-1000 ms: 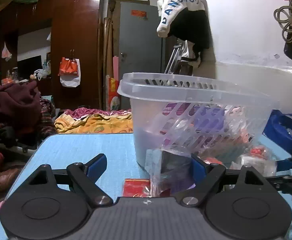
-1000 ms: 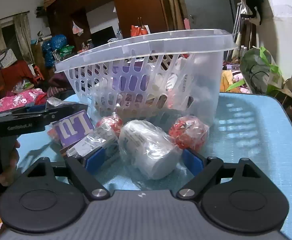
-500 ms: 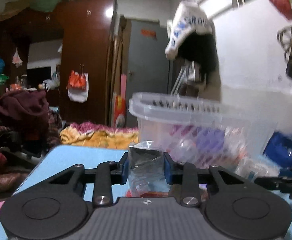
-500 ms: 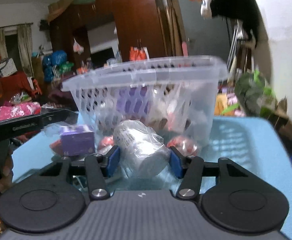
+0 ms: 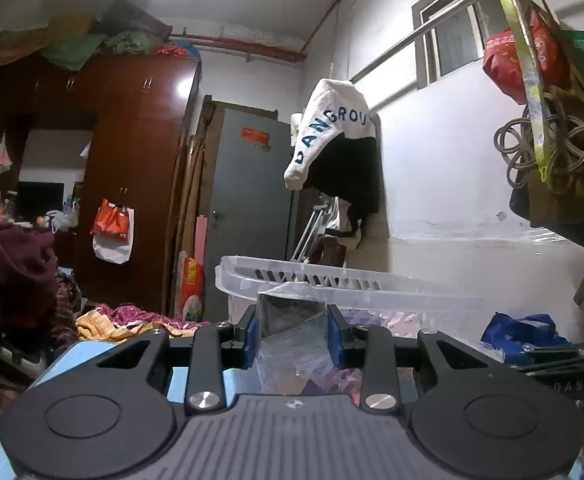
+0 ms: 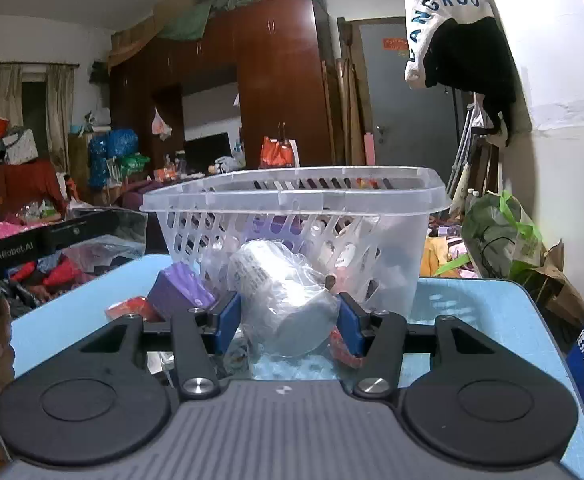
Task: Organize objects
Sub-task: 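Grasp a clear wrapped pack with the left tool while the right tool grasps a wrapped white roll, then carry both held items over the white basket and open both tools, then grasp the red wrapped box with the left tool while the right tool grasps a red wrapped ball, then lift both held items over the white basket and release them, then grasp a blue box with the left tool while the right tool grasps a white-and-blue gum pack, then carry both held boxes over the white basket and open both tools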
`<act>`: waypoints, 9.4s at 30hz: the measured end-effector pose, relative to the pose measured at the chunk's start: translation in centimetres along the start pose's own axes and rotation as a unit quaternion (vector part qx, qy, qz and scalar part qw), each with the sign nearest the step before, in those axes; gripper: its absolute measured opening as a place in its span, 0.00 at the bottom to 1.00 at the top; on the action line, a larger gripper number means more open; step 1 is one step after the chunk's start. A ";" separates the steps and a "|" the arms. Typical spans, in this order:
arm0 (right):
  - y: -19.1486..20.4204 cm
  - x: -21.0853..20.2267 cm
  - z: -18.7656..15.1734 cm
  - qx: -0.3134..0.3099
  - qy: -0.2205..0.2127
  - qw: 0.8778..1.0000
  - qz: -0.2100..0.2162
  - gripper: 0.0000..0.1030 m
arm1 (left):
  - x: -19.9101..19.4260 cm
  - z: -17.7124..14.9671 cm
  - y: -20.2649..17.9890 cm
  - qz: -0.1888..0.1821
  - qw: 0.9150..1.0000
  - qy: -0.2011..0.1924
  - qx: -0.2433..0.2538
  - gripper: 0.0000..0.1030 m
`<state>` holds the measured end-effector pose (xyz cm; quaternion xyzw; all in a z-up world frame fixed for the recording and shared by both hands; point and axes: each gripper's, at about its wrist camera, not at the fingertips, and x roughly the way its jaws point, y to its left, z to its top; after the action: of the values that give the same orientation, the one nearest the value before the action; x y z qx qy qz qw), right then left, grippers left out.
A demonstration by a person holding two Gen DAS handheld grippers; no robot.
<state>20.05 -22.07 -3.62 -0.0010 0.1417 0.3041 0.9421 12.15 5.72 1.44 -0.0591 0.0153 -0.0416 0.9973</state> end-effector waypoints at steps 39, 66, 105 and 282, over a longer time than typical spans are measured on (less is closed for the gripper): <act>0.9 -1.6 -0.3 -0.011 -0.063 0.998 0.000 0.53 | -1.8 -0.1 0.6 -0.021 0.998 -0.041 -0.034 0.37; -0.4 -3.0 5.2 -0.010 -0.099 0.995 -0.029 1.00 | 0.8 4.3 -0.9 -0.009 0.998 0.057 0.006 0.90; -2.5 3.2 0.4 0.049 0.084 0.994 -0.041 0.46 | 1.2 -1.8 4.6 -0.007 0.980 0.177 -0.090 0.62; 2.1 0.4 9.1 -0.059 -0.119 0.989 -0.071 0.71 | 4.1 6.7 -2.6 -0.040 0.999 0.022 -0.018 0.62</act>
<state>21.58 -19.34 5.16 -0.0303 0.0100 0.2425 0.9696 16.24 3.60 8.26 -0.0768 0.0351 -0.0828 0.9930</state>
